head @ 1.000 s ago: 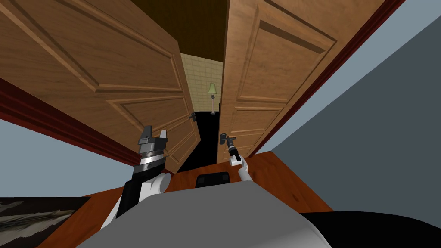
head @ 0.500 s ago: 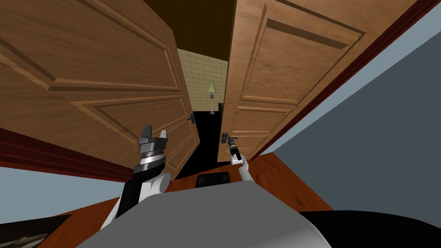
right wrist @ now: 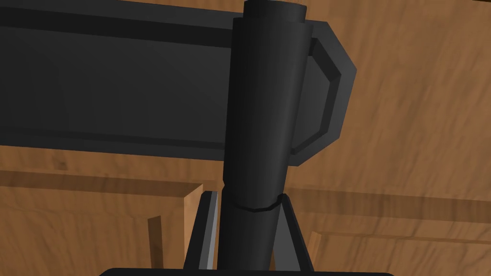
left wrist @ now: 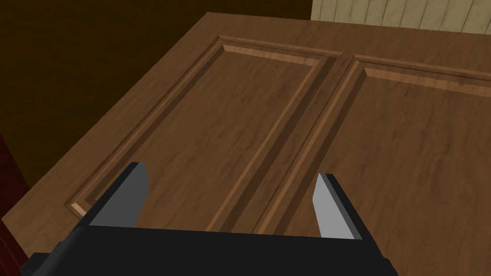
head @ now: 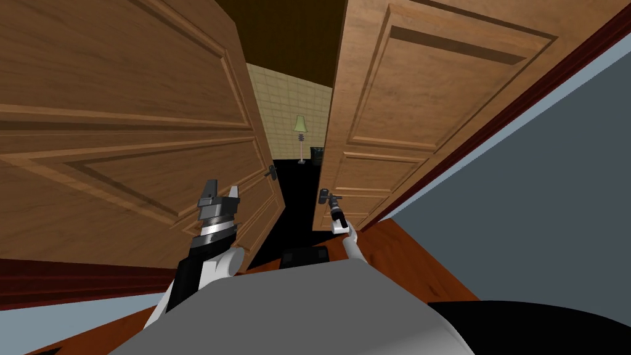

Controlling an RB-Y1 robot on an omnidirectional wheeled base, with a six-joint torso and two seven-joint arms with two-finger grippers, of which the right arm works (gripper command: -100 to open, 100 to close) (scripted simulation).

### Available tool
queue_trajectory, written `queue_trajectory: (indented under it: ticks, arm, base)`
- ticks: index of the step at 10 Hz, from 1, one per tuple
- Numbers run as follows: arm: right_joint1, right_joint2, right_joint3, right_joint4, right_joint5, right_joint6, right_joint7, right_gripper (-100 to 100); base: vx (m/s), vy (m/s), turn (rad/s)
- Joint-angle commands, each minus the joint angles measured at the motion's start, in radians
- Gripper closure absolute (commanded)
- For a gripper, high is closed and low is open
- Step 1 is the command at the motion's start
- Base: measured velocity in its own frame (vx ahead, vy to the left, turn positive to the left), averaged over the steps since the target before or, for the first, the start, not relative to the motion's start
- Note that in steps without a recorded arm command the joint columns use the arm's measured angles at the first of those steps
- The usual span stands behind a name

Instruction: Push the door open

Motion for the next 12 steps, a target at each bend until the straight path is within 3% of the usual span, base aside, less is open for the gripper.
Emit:
queue_trajectory:
  ticks: [1, 12]
  arm:
    - [-0.004, -0.006, -0.031, -0.002, -0.002, -0.002, 0.006, 100]
    - [-0.033, 0.024, -0.157, 0.032, -0.01, 0.003, 0.039, 100]
  base:
    - [0.138, 0.089, -0.05]
    - [0.126, 0.091, -0.081]
